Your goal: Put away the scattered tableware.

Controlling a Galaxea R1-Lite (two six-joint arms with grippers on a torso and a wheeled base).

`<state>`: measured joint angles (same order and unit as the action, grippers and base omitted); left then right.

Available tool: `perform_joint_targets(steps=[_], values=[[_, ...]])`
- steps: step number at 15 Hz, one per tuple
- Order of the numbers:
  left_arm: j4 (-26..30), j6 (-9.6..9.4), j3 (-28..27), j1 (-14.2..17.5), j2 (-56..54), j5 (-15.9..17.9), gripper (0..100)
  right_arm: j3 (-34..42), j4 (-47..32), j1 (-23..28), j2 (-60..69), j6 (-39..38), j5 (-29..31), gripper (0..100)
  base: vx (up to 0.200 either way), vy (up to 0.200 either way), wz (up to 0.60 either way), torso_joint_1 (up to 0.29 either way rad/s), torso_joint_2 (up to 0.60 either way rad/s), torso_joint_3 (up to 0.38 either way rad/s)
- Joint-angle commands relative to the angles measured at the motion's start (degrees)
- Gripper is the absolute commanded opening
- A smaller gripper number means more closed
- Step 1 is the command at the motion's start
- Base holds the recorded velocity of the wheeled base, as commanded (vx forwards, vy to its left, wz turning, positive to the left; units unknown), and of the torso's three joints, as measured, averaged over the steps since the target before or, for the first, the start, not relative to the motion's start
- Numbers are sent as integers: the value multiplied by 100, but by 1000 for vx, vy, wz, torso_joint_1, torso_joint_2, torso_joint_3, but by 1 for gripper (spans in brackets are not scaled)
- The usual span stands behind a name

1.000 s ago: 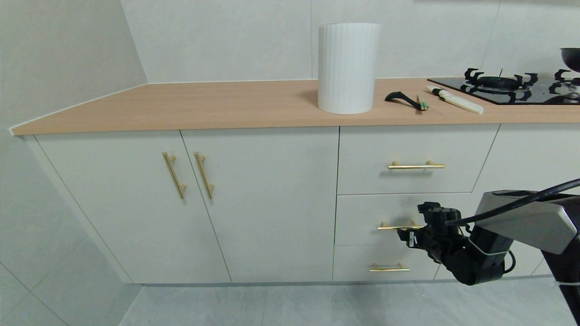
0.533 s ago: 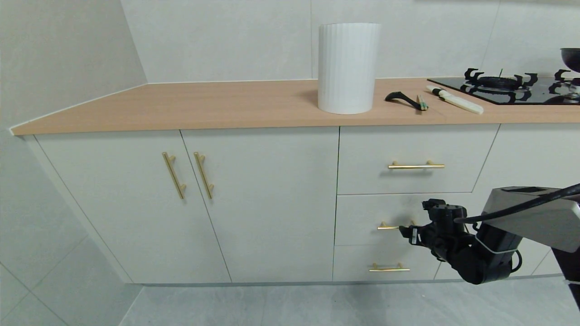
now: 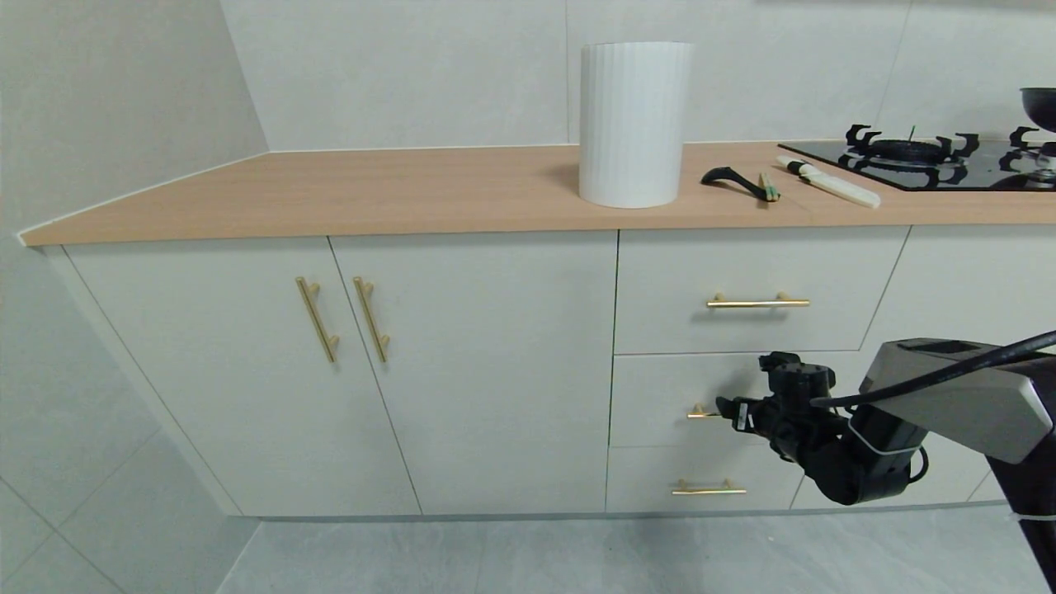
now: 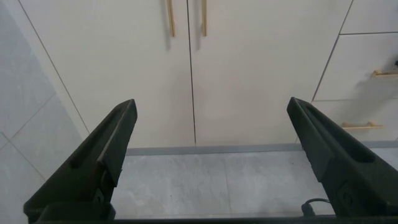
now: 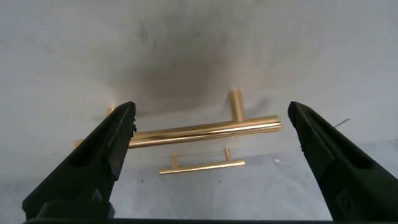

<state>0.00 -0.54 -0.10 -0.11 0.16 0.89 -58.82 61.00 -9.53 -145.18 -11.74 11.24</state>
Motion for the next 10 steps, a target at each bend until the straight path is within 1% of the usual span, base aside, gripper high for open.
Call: perform_joint_targets(steps=[1,6,9,10], values=[[0,1,1,2,2,-1,100,-95,-9,-13,-178,-4,1,100,0,0,0,0,0,0],[0,1,1,2,2,-1,100,-218,-18,-13,-336,5,19,100,0,0,0,0,0,0],[0,1,1,2,2,-1,100,-226,-414,-13,-309,5,19,100,0,0,0,0,0,0],[0,1,1,2,2,-1,100,-218,-431,-13,-309,5,19,100,0,0,0,0,0,0]])
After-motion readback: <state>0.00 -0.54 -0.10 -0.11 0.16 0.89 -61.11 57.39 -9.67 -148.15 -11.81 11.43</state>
